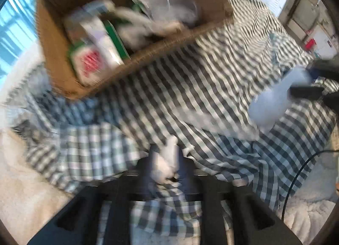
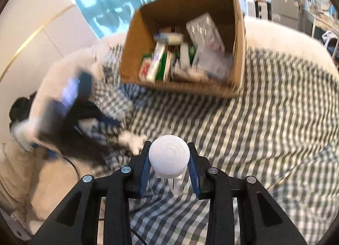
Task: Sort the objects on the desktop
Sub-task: 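Grasp the white figurine with the left gripper while the right grasps the white roll-on bottle, then carry the figurine and roll-on bottle over the cardboard box with both grippers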
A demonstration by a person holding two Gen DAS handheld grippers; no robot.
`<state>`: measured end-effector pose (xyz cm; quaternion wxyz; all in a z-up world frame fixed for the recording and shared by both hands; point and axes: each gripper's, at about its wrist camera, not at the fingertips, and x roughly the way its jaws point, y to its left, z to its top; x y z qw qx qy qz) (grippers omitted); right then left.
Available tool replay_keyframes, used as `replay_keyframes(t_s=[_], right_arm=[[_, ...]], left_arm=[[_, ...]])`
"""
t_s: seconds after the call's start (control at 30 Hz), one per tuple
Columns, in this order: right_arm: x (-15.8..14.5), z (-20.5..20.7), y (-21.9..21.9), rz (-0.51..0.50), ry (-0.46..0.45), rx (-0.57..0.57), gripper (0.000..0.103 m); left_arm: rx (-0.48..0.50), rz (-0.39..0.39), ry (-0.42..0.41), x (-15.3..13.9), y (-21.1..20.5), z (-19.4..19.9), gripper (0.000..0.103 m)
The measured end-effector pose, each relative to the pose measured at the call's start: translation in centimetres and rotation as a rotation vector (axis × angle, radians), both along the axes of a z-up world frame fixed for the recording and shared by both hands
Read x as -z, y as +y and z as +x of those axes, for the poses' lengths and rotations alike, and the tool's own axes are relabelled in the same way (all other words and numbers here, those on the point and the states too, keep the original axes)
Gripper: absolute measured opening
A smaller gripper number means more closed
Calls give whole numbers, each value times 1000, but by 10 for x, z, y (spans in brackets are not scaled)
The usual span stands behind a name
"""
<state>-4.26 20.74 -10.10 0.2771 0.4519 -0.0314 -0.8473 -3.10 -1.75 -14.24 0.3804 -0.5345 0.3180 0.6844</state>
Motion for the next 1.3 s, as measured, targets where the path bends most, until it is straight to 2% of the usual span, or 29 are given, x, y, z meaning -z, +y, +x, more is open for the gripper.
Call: replay_keyframes(t_s=[0.03, 0.1, 0.13, 0.2, 0.23, 0.33, 0.47, 0.67, 0.83, 0.93, 1.07, 1.3], right_arm=[[-11, -1, 3, -12, 25, 6, 31], [-33, -2, 11, -33, 71, 17, 31], [-45, -3, 13, -45, 99, 25, 31], [-62, -6, 14, -58, 142, 32, 31], [-71, -8, 14, -62, 164, 33, 31], [-93, -12, 14, -67, 220, 46, 31], [-114, -18, 10, -81, 273, 49, 31], [-125, -31, -8, -69, 309, 25, 31], [-128, -39, -18, -65, 334, 25, 31], [-127, -47, -23, -61, 341, 23, 31], [-124, -59, -30, -30, 344, 8, 31], [-108, -94, -37, 21, 352, 28, 31]], left_arm=[[20, -27, -18, 34, 19, 6, 70], [69, -106, -29, 59, 21, 7, 71], [81, -162, -23, 76, 25, 7, 72], [81, -220, -21, 96, 30, 3, 72], [84, -227, -36, 104, 31, 1, 55], [58, -208, -44, 108, 33, -3, 44], [5, -128, -24, 85, 31, -7, 43], [-67, 38, 20, 27, 18, -14, 44], [-224, 251, 138, -34, -1, -33, 44], [-255, 341, 195, -60, -9, -39, 44], [-263, 408, 239, -95, -12, -47, 44], [-259, 515, 309, -132, 9, -65, 44]])
